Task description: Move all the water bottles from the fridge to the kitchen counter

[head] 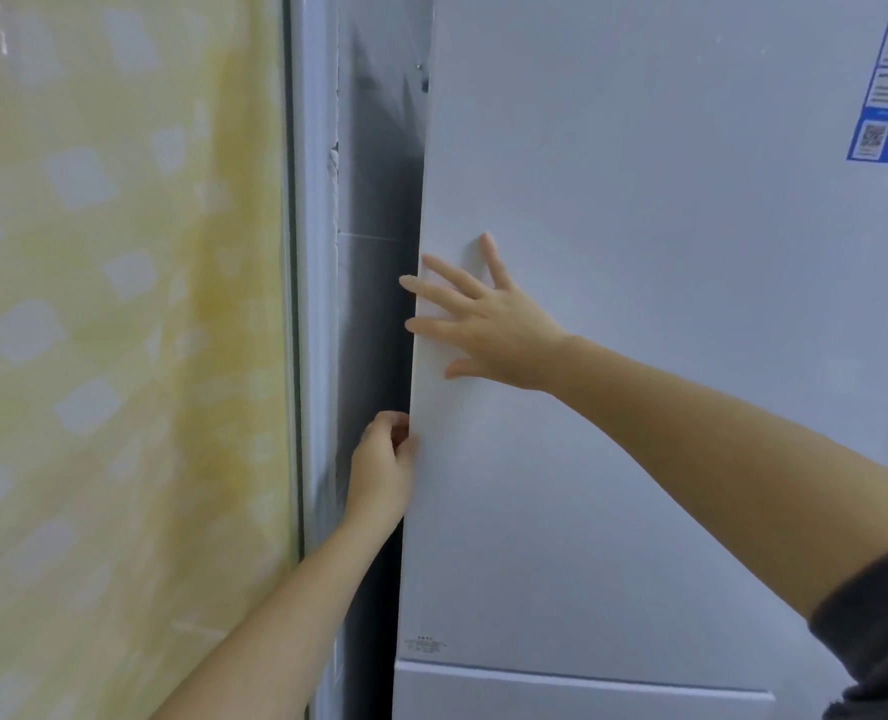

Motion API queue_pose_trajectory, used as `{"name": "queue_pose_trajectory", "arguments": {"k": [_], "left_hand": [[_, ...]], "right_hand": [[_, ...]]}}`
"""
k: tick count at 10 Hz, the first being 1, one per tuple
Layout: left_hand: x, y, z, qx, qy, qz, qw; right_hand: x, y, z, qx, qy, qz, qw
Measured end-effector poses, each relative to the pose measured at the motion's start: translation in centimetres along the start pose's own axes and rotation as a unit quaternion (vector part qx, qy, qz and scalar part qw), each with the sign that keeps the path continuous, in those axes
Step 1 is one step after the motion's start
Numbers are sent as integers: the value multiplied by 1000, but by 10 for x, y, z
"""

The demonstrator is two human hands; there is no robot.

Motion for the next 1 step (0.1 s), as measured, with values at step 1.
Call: {"name": "queue_pose_trajectory", "arguments": {"k": [1], "left_hand": [[-18, 6, -11, -80, -67, 102, 989]], "right_hand": [[-7, 0, -49, -31, -64, 7, 997]]}}
Point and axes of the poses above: each hand's wrist, its own z-axis towards the middle knuckle, its own y-axis out of the back of the hand, x = y × z, the point moved 4 cm from there along z, towards the middle knuckle, and after that the axes turned 3 degrees about y, right-handed, at the moved point
